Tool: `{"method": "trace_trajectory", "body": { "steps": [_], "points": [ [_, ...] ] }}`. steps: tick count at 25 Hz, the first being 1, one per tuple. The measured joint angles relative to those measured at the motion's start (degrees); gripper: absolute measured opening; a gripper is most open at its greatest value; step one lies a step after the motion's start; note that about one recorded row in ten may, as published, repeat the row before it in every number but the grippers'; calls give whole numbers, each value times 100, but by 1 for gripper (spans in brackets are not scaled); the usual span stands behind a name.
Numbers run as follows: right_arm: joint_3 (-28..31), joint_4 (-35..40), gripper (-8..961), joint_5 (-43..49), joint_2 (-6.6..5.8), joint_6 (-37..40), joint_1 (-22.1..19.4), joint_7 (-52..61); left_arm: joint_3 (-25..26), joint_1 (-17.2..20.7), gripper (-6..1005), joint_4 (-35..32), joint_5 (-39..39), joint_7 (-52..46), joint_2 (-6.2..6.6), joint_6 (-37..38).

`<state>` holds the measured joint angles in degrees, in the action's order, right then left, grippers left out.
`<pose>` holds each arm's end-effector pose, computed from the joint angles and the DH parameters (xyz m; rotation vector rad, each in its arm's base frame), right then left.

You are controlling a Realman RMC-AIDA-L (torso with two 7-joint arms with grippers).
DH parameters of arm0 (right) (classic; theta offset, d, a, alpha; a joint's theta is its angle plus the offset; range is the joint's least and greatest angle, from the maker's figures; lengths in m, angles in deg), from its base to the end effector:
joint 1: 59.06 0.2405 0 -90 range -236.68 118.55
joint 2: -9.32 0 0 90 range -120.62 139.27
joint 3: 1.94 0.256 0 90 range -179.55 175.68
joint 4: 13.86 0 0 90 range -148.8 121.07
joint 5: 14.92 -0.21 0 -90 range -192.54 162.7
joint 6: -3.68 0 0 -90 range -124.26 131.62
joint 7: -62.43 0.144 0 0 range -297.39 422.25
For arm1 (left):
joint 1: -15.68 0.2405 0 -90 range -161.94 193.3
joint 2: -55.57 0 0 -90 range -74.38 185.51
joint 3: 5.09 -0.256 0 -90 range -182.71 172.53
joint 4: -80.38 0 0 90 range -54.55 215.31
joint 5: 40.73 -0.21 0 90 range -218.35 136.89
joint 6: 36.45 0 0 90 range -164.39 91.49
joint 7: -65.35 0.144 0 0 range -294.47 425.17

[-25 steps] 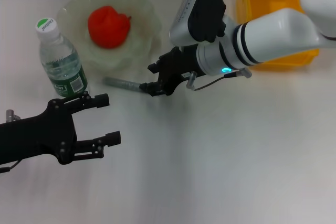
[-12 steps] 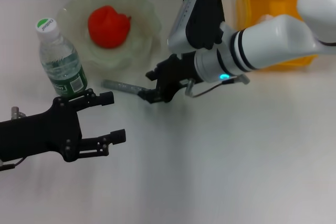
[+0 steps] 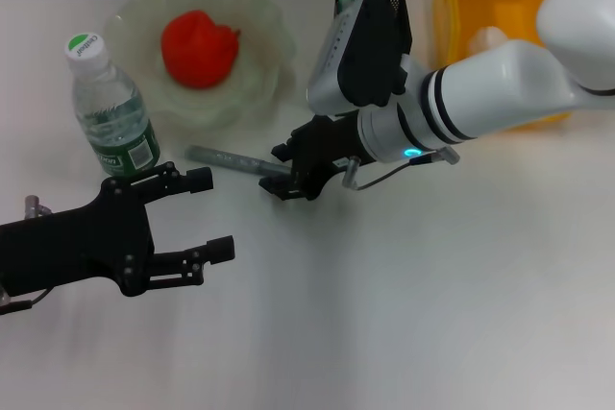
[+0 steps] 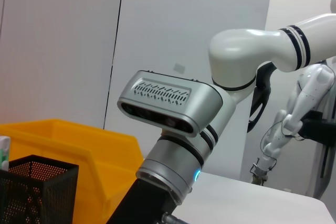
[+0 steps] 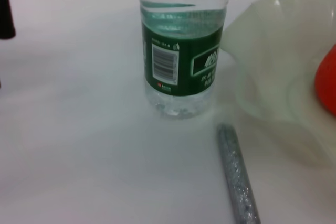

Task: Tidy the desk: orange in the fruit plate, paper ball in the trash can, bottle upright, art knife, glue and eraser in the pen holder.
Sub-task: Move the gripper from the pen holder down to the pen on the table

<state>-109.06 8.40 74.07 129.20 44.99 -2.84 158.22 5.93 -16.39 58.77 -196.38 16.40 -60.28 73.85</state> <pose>0.1562 0.3931 -0.1433 -2.8674 0.3064 -0.0502 -0.2924 0.2602 0.0048 -2.7334 -0.3838 -1.0135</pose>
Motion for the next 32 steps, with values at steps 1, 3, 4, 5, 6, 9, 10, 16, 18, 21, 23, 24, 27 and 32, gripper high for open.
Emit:
{"method": "trace_trajectory", "body": {
  "steps": [1, 3, 4, 5, 6, 9, 10, 16, 18, 21, 23, 24, 27, 32],
  "points": [
    [0, 0, 498, 0, 0, 0, 0, 0, 3, 2, 857, 0, 0, 0, 0, 0],
    [-1, -3, 496, -2, 0, 0, -10, 2, 5, 3, 857, 0, 7, 0, 0, 0],
    [-1, -3, 460, -2, 0, 0, -10, 2, 5, 3, 857, 0, 7, 0, 0, 0],
    [-2, -3, 424, -3, 0, 0, -11, 2, 5, 4, 857, 0, 8, 0, 1, 0],
    [-1, -3, 389, -3, 0, 0, -11, 3, 0, 5, 857, 0, 8, 0, 1, 0],
    [-2, -3, 306, -5, 0, 0, -14, 4, -11, 12, 857, 0, 9, 0, 1, -1],
    [-2, -3, 295, -5, 0, 0, -14, 5, -11, 15, 857, 0, 9, 0, 1, -1],
    [-2, -10, 248, -5, 0, 4, -15, 18, -13, 38, 857, -23, 9, -6, -6, 0],
    [-2, -13, 235, -5, 0, 16, -15, 21, -13, 40, 857, -25, 9, -5, -7, 0],
    [-2, -13, 215, -5, 0, 18, -15, 24, -13, 32, 857, -30, 8, -5, -8, 1],
    [-2, -13, 202, -5, 0, 8, -15, 54, -13, 26, 857, -40, 8, -6, -8, 5],
    [-2, -13, 196, -5, 0, 8, -15, 54, -13, 20, 857, -43, 8, -6, -8, 7],
    [-1, -12, 177, -4, 0, 9, -15, 92, -13, 14, 857, -45, 8, -6, -8, 8],
    [-1, -11, 145, 12, 0, 29, -10, 112, -13, -2, 857, -45, 8, -8, -8, 9]
  ]
}}
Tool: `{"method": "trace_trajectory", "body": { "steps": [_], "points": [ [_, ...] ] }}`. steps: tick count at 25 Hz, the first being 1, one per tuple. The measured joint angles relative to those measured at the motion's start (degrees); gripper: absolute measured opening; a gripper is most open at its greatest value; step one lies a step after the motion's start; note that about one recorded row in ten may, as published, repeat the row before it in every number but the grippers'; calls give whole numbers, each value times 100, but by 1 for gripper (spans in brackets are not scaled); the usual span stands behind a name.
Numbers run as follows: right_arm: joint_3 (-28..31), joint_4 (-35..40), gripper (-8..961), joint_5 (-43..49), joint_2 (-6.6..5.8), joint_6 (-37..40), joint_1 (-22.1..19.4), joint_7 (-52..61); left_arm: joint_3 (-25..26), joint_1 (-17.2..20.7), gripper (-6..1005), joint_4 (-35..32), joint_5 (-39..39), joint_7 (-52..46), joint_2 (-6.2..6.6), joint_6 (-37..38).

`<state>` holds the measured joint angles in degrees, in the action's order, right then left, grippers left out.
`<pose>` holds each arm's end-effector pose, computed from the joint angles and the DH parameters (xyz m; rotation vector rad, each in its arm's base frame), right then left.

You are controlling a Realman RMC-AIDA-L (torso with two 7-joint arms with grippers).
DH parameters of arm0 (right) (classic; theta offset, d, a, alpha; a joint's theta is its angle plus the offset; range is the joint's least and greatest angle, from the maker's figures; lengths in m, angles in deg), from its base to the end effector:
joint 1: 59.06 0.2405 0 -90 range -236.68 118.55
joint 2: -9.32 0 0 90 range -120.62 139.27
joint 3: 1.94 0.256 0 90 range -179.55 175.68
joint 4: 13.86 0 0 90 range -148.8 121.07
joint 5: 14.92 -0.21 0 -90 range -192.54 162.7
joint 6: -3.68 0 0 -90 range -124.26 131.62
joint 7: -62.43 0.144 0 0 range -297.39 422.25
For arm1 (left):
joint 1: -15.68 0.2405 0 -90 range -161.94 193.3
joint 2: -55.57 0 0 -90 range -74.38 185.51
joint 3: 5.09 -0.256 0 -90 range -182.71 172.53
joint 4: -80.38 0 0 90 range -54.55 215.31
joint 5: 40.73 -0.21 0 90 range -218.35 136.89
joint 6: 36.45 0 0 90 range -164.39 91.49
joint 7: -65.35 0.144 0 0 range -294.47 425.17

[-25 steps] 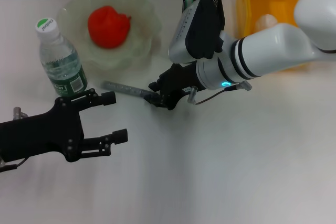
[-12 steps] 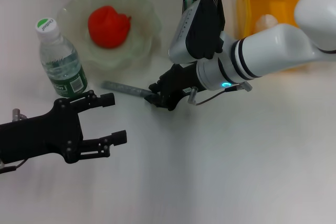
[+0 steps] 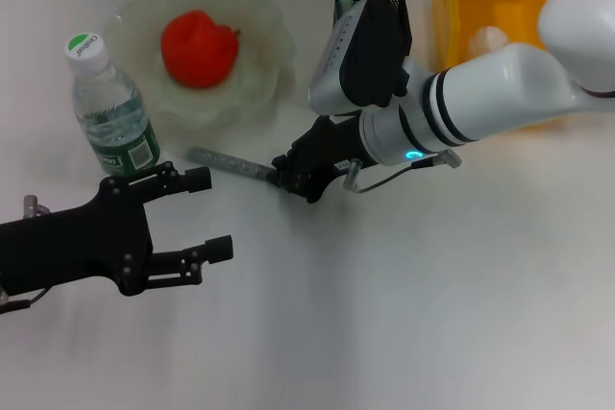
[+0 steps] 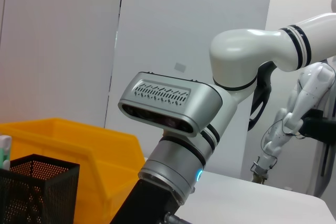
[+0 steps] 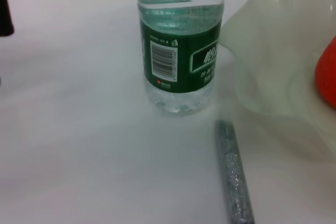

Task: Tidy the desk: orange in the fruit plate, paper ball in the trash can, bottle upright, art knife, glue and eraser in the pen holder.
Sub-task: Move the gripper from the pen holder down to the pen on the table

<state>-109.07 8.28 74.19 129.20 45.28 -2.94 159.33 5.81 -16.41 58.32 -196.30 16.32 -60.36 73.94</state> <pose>0.1577 0.3920 -0.1435 -2.8687 0.3375 -0.0515 -0.2929 0.2604 0.0055 -2.7342 -0.3829 -1.0070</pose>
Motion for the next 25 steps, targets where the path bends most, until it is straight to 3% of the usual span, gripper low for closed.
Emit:
{"method": "trace_trajectory", "body": {
  "steps": [20, 25],
  "points": [
    [64, 148, 57, 83, -69, 327, -97, 227, 0, -17, 857, 1, 0, -2, 43, -18],
    [133, 726, 34, 145, -97, 333, -475, 225, 0, -17, 857, 0, 0, -2, 60, -18]
  ]
}}
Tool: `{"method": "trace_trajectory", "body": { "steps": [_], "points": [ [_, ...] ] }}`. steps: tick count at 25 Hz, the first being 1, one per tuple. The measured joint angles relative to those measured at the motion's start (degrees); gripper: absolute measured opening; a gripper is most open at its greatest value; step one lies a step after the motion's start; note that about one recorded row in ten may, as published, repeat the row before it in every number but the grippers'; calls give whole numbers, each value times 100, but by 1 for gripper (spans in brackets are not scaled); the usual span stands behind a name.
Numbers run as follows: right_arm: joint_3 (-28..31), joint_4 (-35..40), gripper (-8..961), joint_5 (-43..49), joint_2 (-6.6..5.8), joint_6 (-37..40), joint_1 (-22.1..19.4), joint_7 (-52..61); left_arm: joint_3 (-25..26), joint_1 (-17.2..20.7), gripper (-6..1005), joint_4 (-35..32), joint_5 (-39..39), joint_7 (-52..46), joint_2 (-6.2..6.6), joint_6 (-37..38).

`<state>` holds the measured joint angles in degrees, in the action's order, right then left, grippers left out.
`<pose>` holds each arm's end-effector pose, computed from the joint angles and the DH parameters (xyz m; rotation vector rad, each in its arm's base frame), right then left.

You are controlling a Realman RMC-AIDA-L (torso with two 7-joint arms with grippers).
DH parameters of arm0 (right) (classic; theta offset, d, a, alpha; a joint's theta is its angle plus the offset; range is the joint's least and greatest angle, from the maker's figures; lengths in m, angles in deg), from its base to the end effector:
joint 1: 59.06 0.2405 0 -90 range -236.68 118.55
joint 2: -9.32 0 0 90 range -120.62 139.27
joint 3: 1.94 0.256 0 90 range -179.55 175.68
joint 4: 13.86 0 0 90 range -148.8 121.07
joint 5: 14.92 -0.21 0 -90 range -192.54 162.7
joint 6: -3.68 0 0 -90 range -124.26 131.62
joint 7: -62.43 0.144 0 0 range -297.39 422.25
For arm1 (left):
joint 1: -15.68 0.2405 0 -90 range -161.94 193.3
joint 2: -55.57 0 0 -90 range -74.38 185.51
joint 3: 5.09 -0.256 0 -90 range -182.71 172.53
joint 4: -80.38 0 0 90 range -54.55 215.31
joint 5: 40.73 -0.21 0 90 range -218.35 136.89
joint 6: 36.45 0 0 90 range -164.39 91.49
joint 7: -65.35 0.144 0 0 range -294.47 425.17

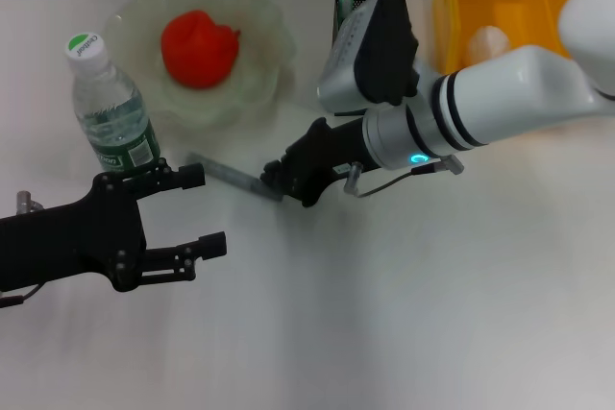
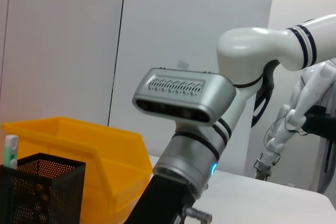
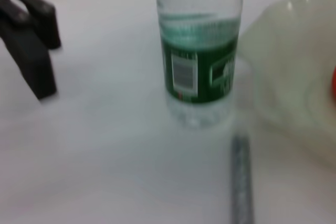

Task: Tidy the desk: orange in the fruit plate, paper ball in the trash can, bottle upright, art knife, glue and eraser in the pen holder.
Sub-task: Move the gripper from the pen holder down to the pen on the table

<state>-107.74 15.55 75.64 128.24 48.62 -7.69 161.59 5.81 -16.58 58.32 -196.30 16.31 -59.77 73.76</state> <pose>0.1537 0.3827 -0.1369 -2.9005 0.3720 0.0423 -0.2944 0.2628 0.0094 -2.7333 -0.3758 -0.9913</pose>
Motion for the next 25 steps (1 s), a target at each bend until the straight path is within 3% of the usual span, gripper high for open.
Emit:
{"method": "trace_trajectory", "body": {
  "steps": [1, 6, 11, 16, 25],
  "points": [
    [116, 303, 30, 139, -14, 5, -181, 0, 0, 0, 857, 0, 0, 0, 0, 0],
    [345, 324, 54, 495, 44, -116, -163, 3, 0, -2, 857, 1, 0, 0, 11, 0],
    [219, 236, 194, 471, 89, -153, -27, 0, 0, -16, 853, 1, 0, 6, 11, 4],
    [-179, 213, 416, 277, 94, -197, 25, 17, 0, -17, 853, 0, 0, 26, 7, 0],
    [-891, 152, 429, -82, 97, -576, 97, 71, 0, -3, 852, 0, 1, 58, -20, 5]
  ]
}}
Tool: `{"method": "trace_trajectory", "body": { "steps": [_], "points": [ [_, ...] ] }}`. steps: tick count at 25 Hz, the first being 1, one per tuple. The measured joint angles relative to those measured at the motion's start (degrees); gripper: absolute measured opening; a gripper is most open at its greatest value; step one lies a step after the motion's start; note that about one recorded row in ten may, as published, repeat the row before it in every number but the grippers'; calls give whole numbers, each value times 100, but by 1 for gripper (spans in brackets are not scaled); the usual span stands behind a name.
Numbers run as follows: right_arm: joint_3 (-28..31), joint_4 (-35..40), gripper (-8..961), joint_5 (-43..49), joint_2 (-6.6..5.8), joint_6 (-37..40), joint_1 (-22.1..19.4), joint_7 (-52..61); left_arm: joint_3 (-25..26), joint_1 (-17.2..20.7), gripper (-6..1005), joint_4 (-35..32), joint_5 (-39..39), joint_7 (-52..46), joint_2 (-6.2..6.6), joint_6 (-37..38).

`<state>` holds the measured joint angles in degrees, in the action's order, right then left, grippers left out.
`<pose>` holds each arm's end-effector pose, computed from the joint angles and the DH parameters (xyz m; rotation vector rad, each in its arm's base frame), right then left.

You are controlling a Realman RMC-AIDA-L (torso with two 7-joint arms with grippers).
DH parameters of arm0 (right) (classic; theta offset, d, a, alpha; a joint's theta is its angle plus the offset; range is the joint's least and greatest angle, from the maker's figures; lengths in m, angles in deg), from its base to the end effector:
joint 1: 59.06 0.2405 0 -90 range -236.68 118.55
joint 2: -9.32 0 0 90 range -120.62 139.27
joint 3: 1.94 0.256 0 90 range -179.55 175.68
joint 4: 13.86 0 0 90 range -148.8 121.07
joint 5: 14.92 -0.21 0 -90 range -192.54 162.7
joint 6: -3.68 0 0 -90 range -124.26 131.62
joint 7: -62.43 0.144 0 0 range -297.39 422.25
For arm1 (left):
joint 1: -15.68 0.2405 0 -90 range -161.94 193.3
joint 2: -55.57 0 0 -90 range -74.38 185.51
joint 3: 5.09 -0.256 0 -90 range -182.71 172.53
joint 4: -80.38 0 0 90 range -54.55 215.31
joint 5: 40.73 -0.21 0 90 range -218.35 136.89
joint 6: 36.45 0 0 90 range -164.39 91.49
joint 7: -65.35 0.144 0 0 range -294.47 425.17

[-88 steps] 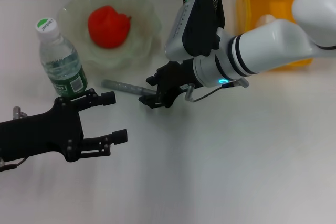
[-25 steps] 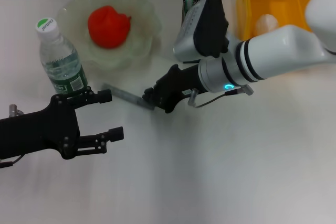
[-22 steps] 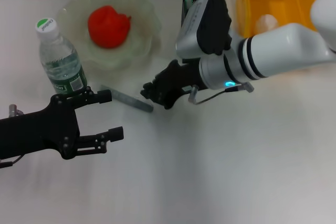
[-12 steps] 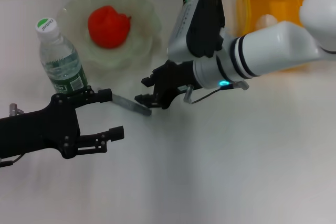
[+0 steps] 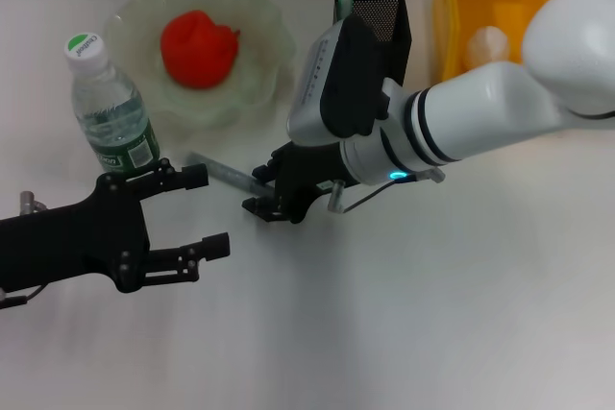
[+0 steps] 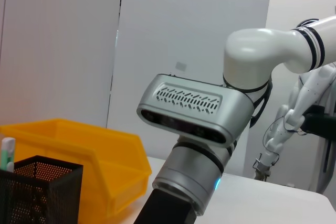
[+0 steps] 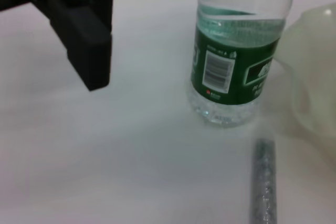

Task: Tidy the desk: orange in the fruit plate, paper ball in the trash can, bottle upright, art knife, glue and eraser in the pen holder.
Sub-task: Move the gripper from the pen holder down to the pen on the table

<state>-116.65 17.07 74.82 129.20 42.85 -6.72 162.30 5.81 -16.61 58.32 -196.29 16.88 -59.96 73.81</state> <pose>0.1464 0.3738 -0.1561 -2.9038 0.2198 -0.0435 -0.2936 0.2625 0.0081 -2.7332 -0.3622 -0.9941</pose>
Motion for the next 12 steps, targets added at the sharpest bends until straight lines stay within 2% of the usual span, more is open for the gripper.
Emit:
{"method": "trace_trajectory", "body": {
  "steps": [12],
  "points": [
    [-139, -161, 400, -158, 1, -189, 109, 75, 16, 10, 853, 20, 8, 4, -13, 31]
  ]
}}
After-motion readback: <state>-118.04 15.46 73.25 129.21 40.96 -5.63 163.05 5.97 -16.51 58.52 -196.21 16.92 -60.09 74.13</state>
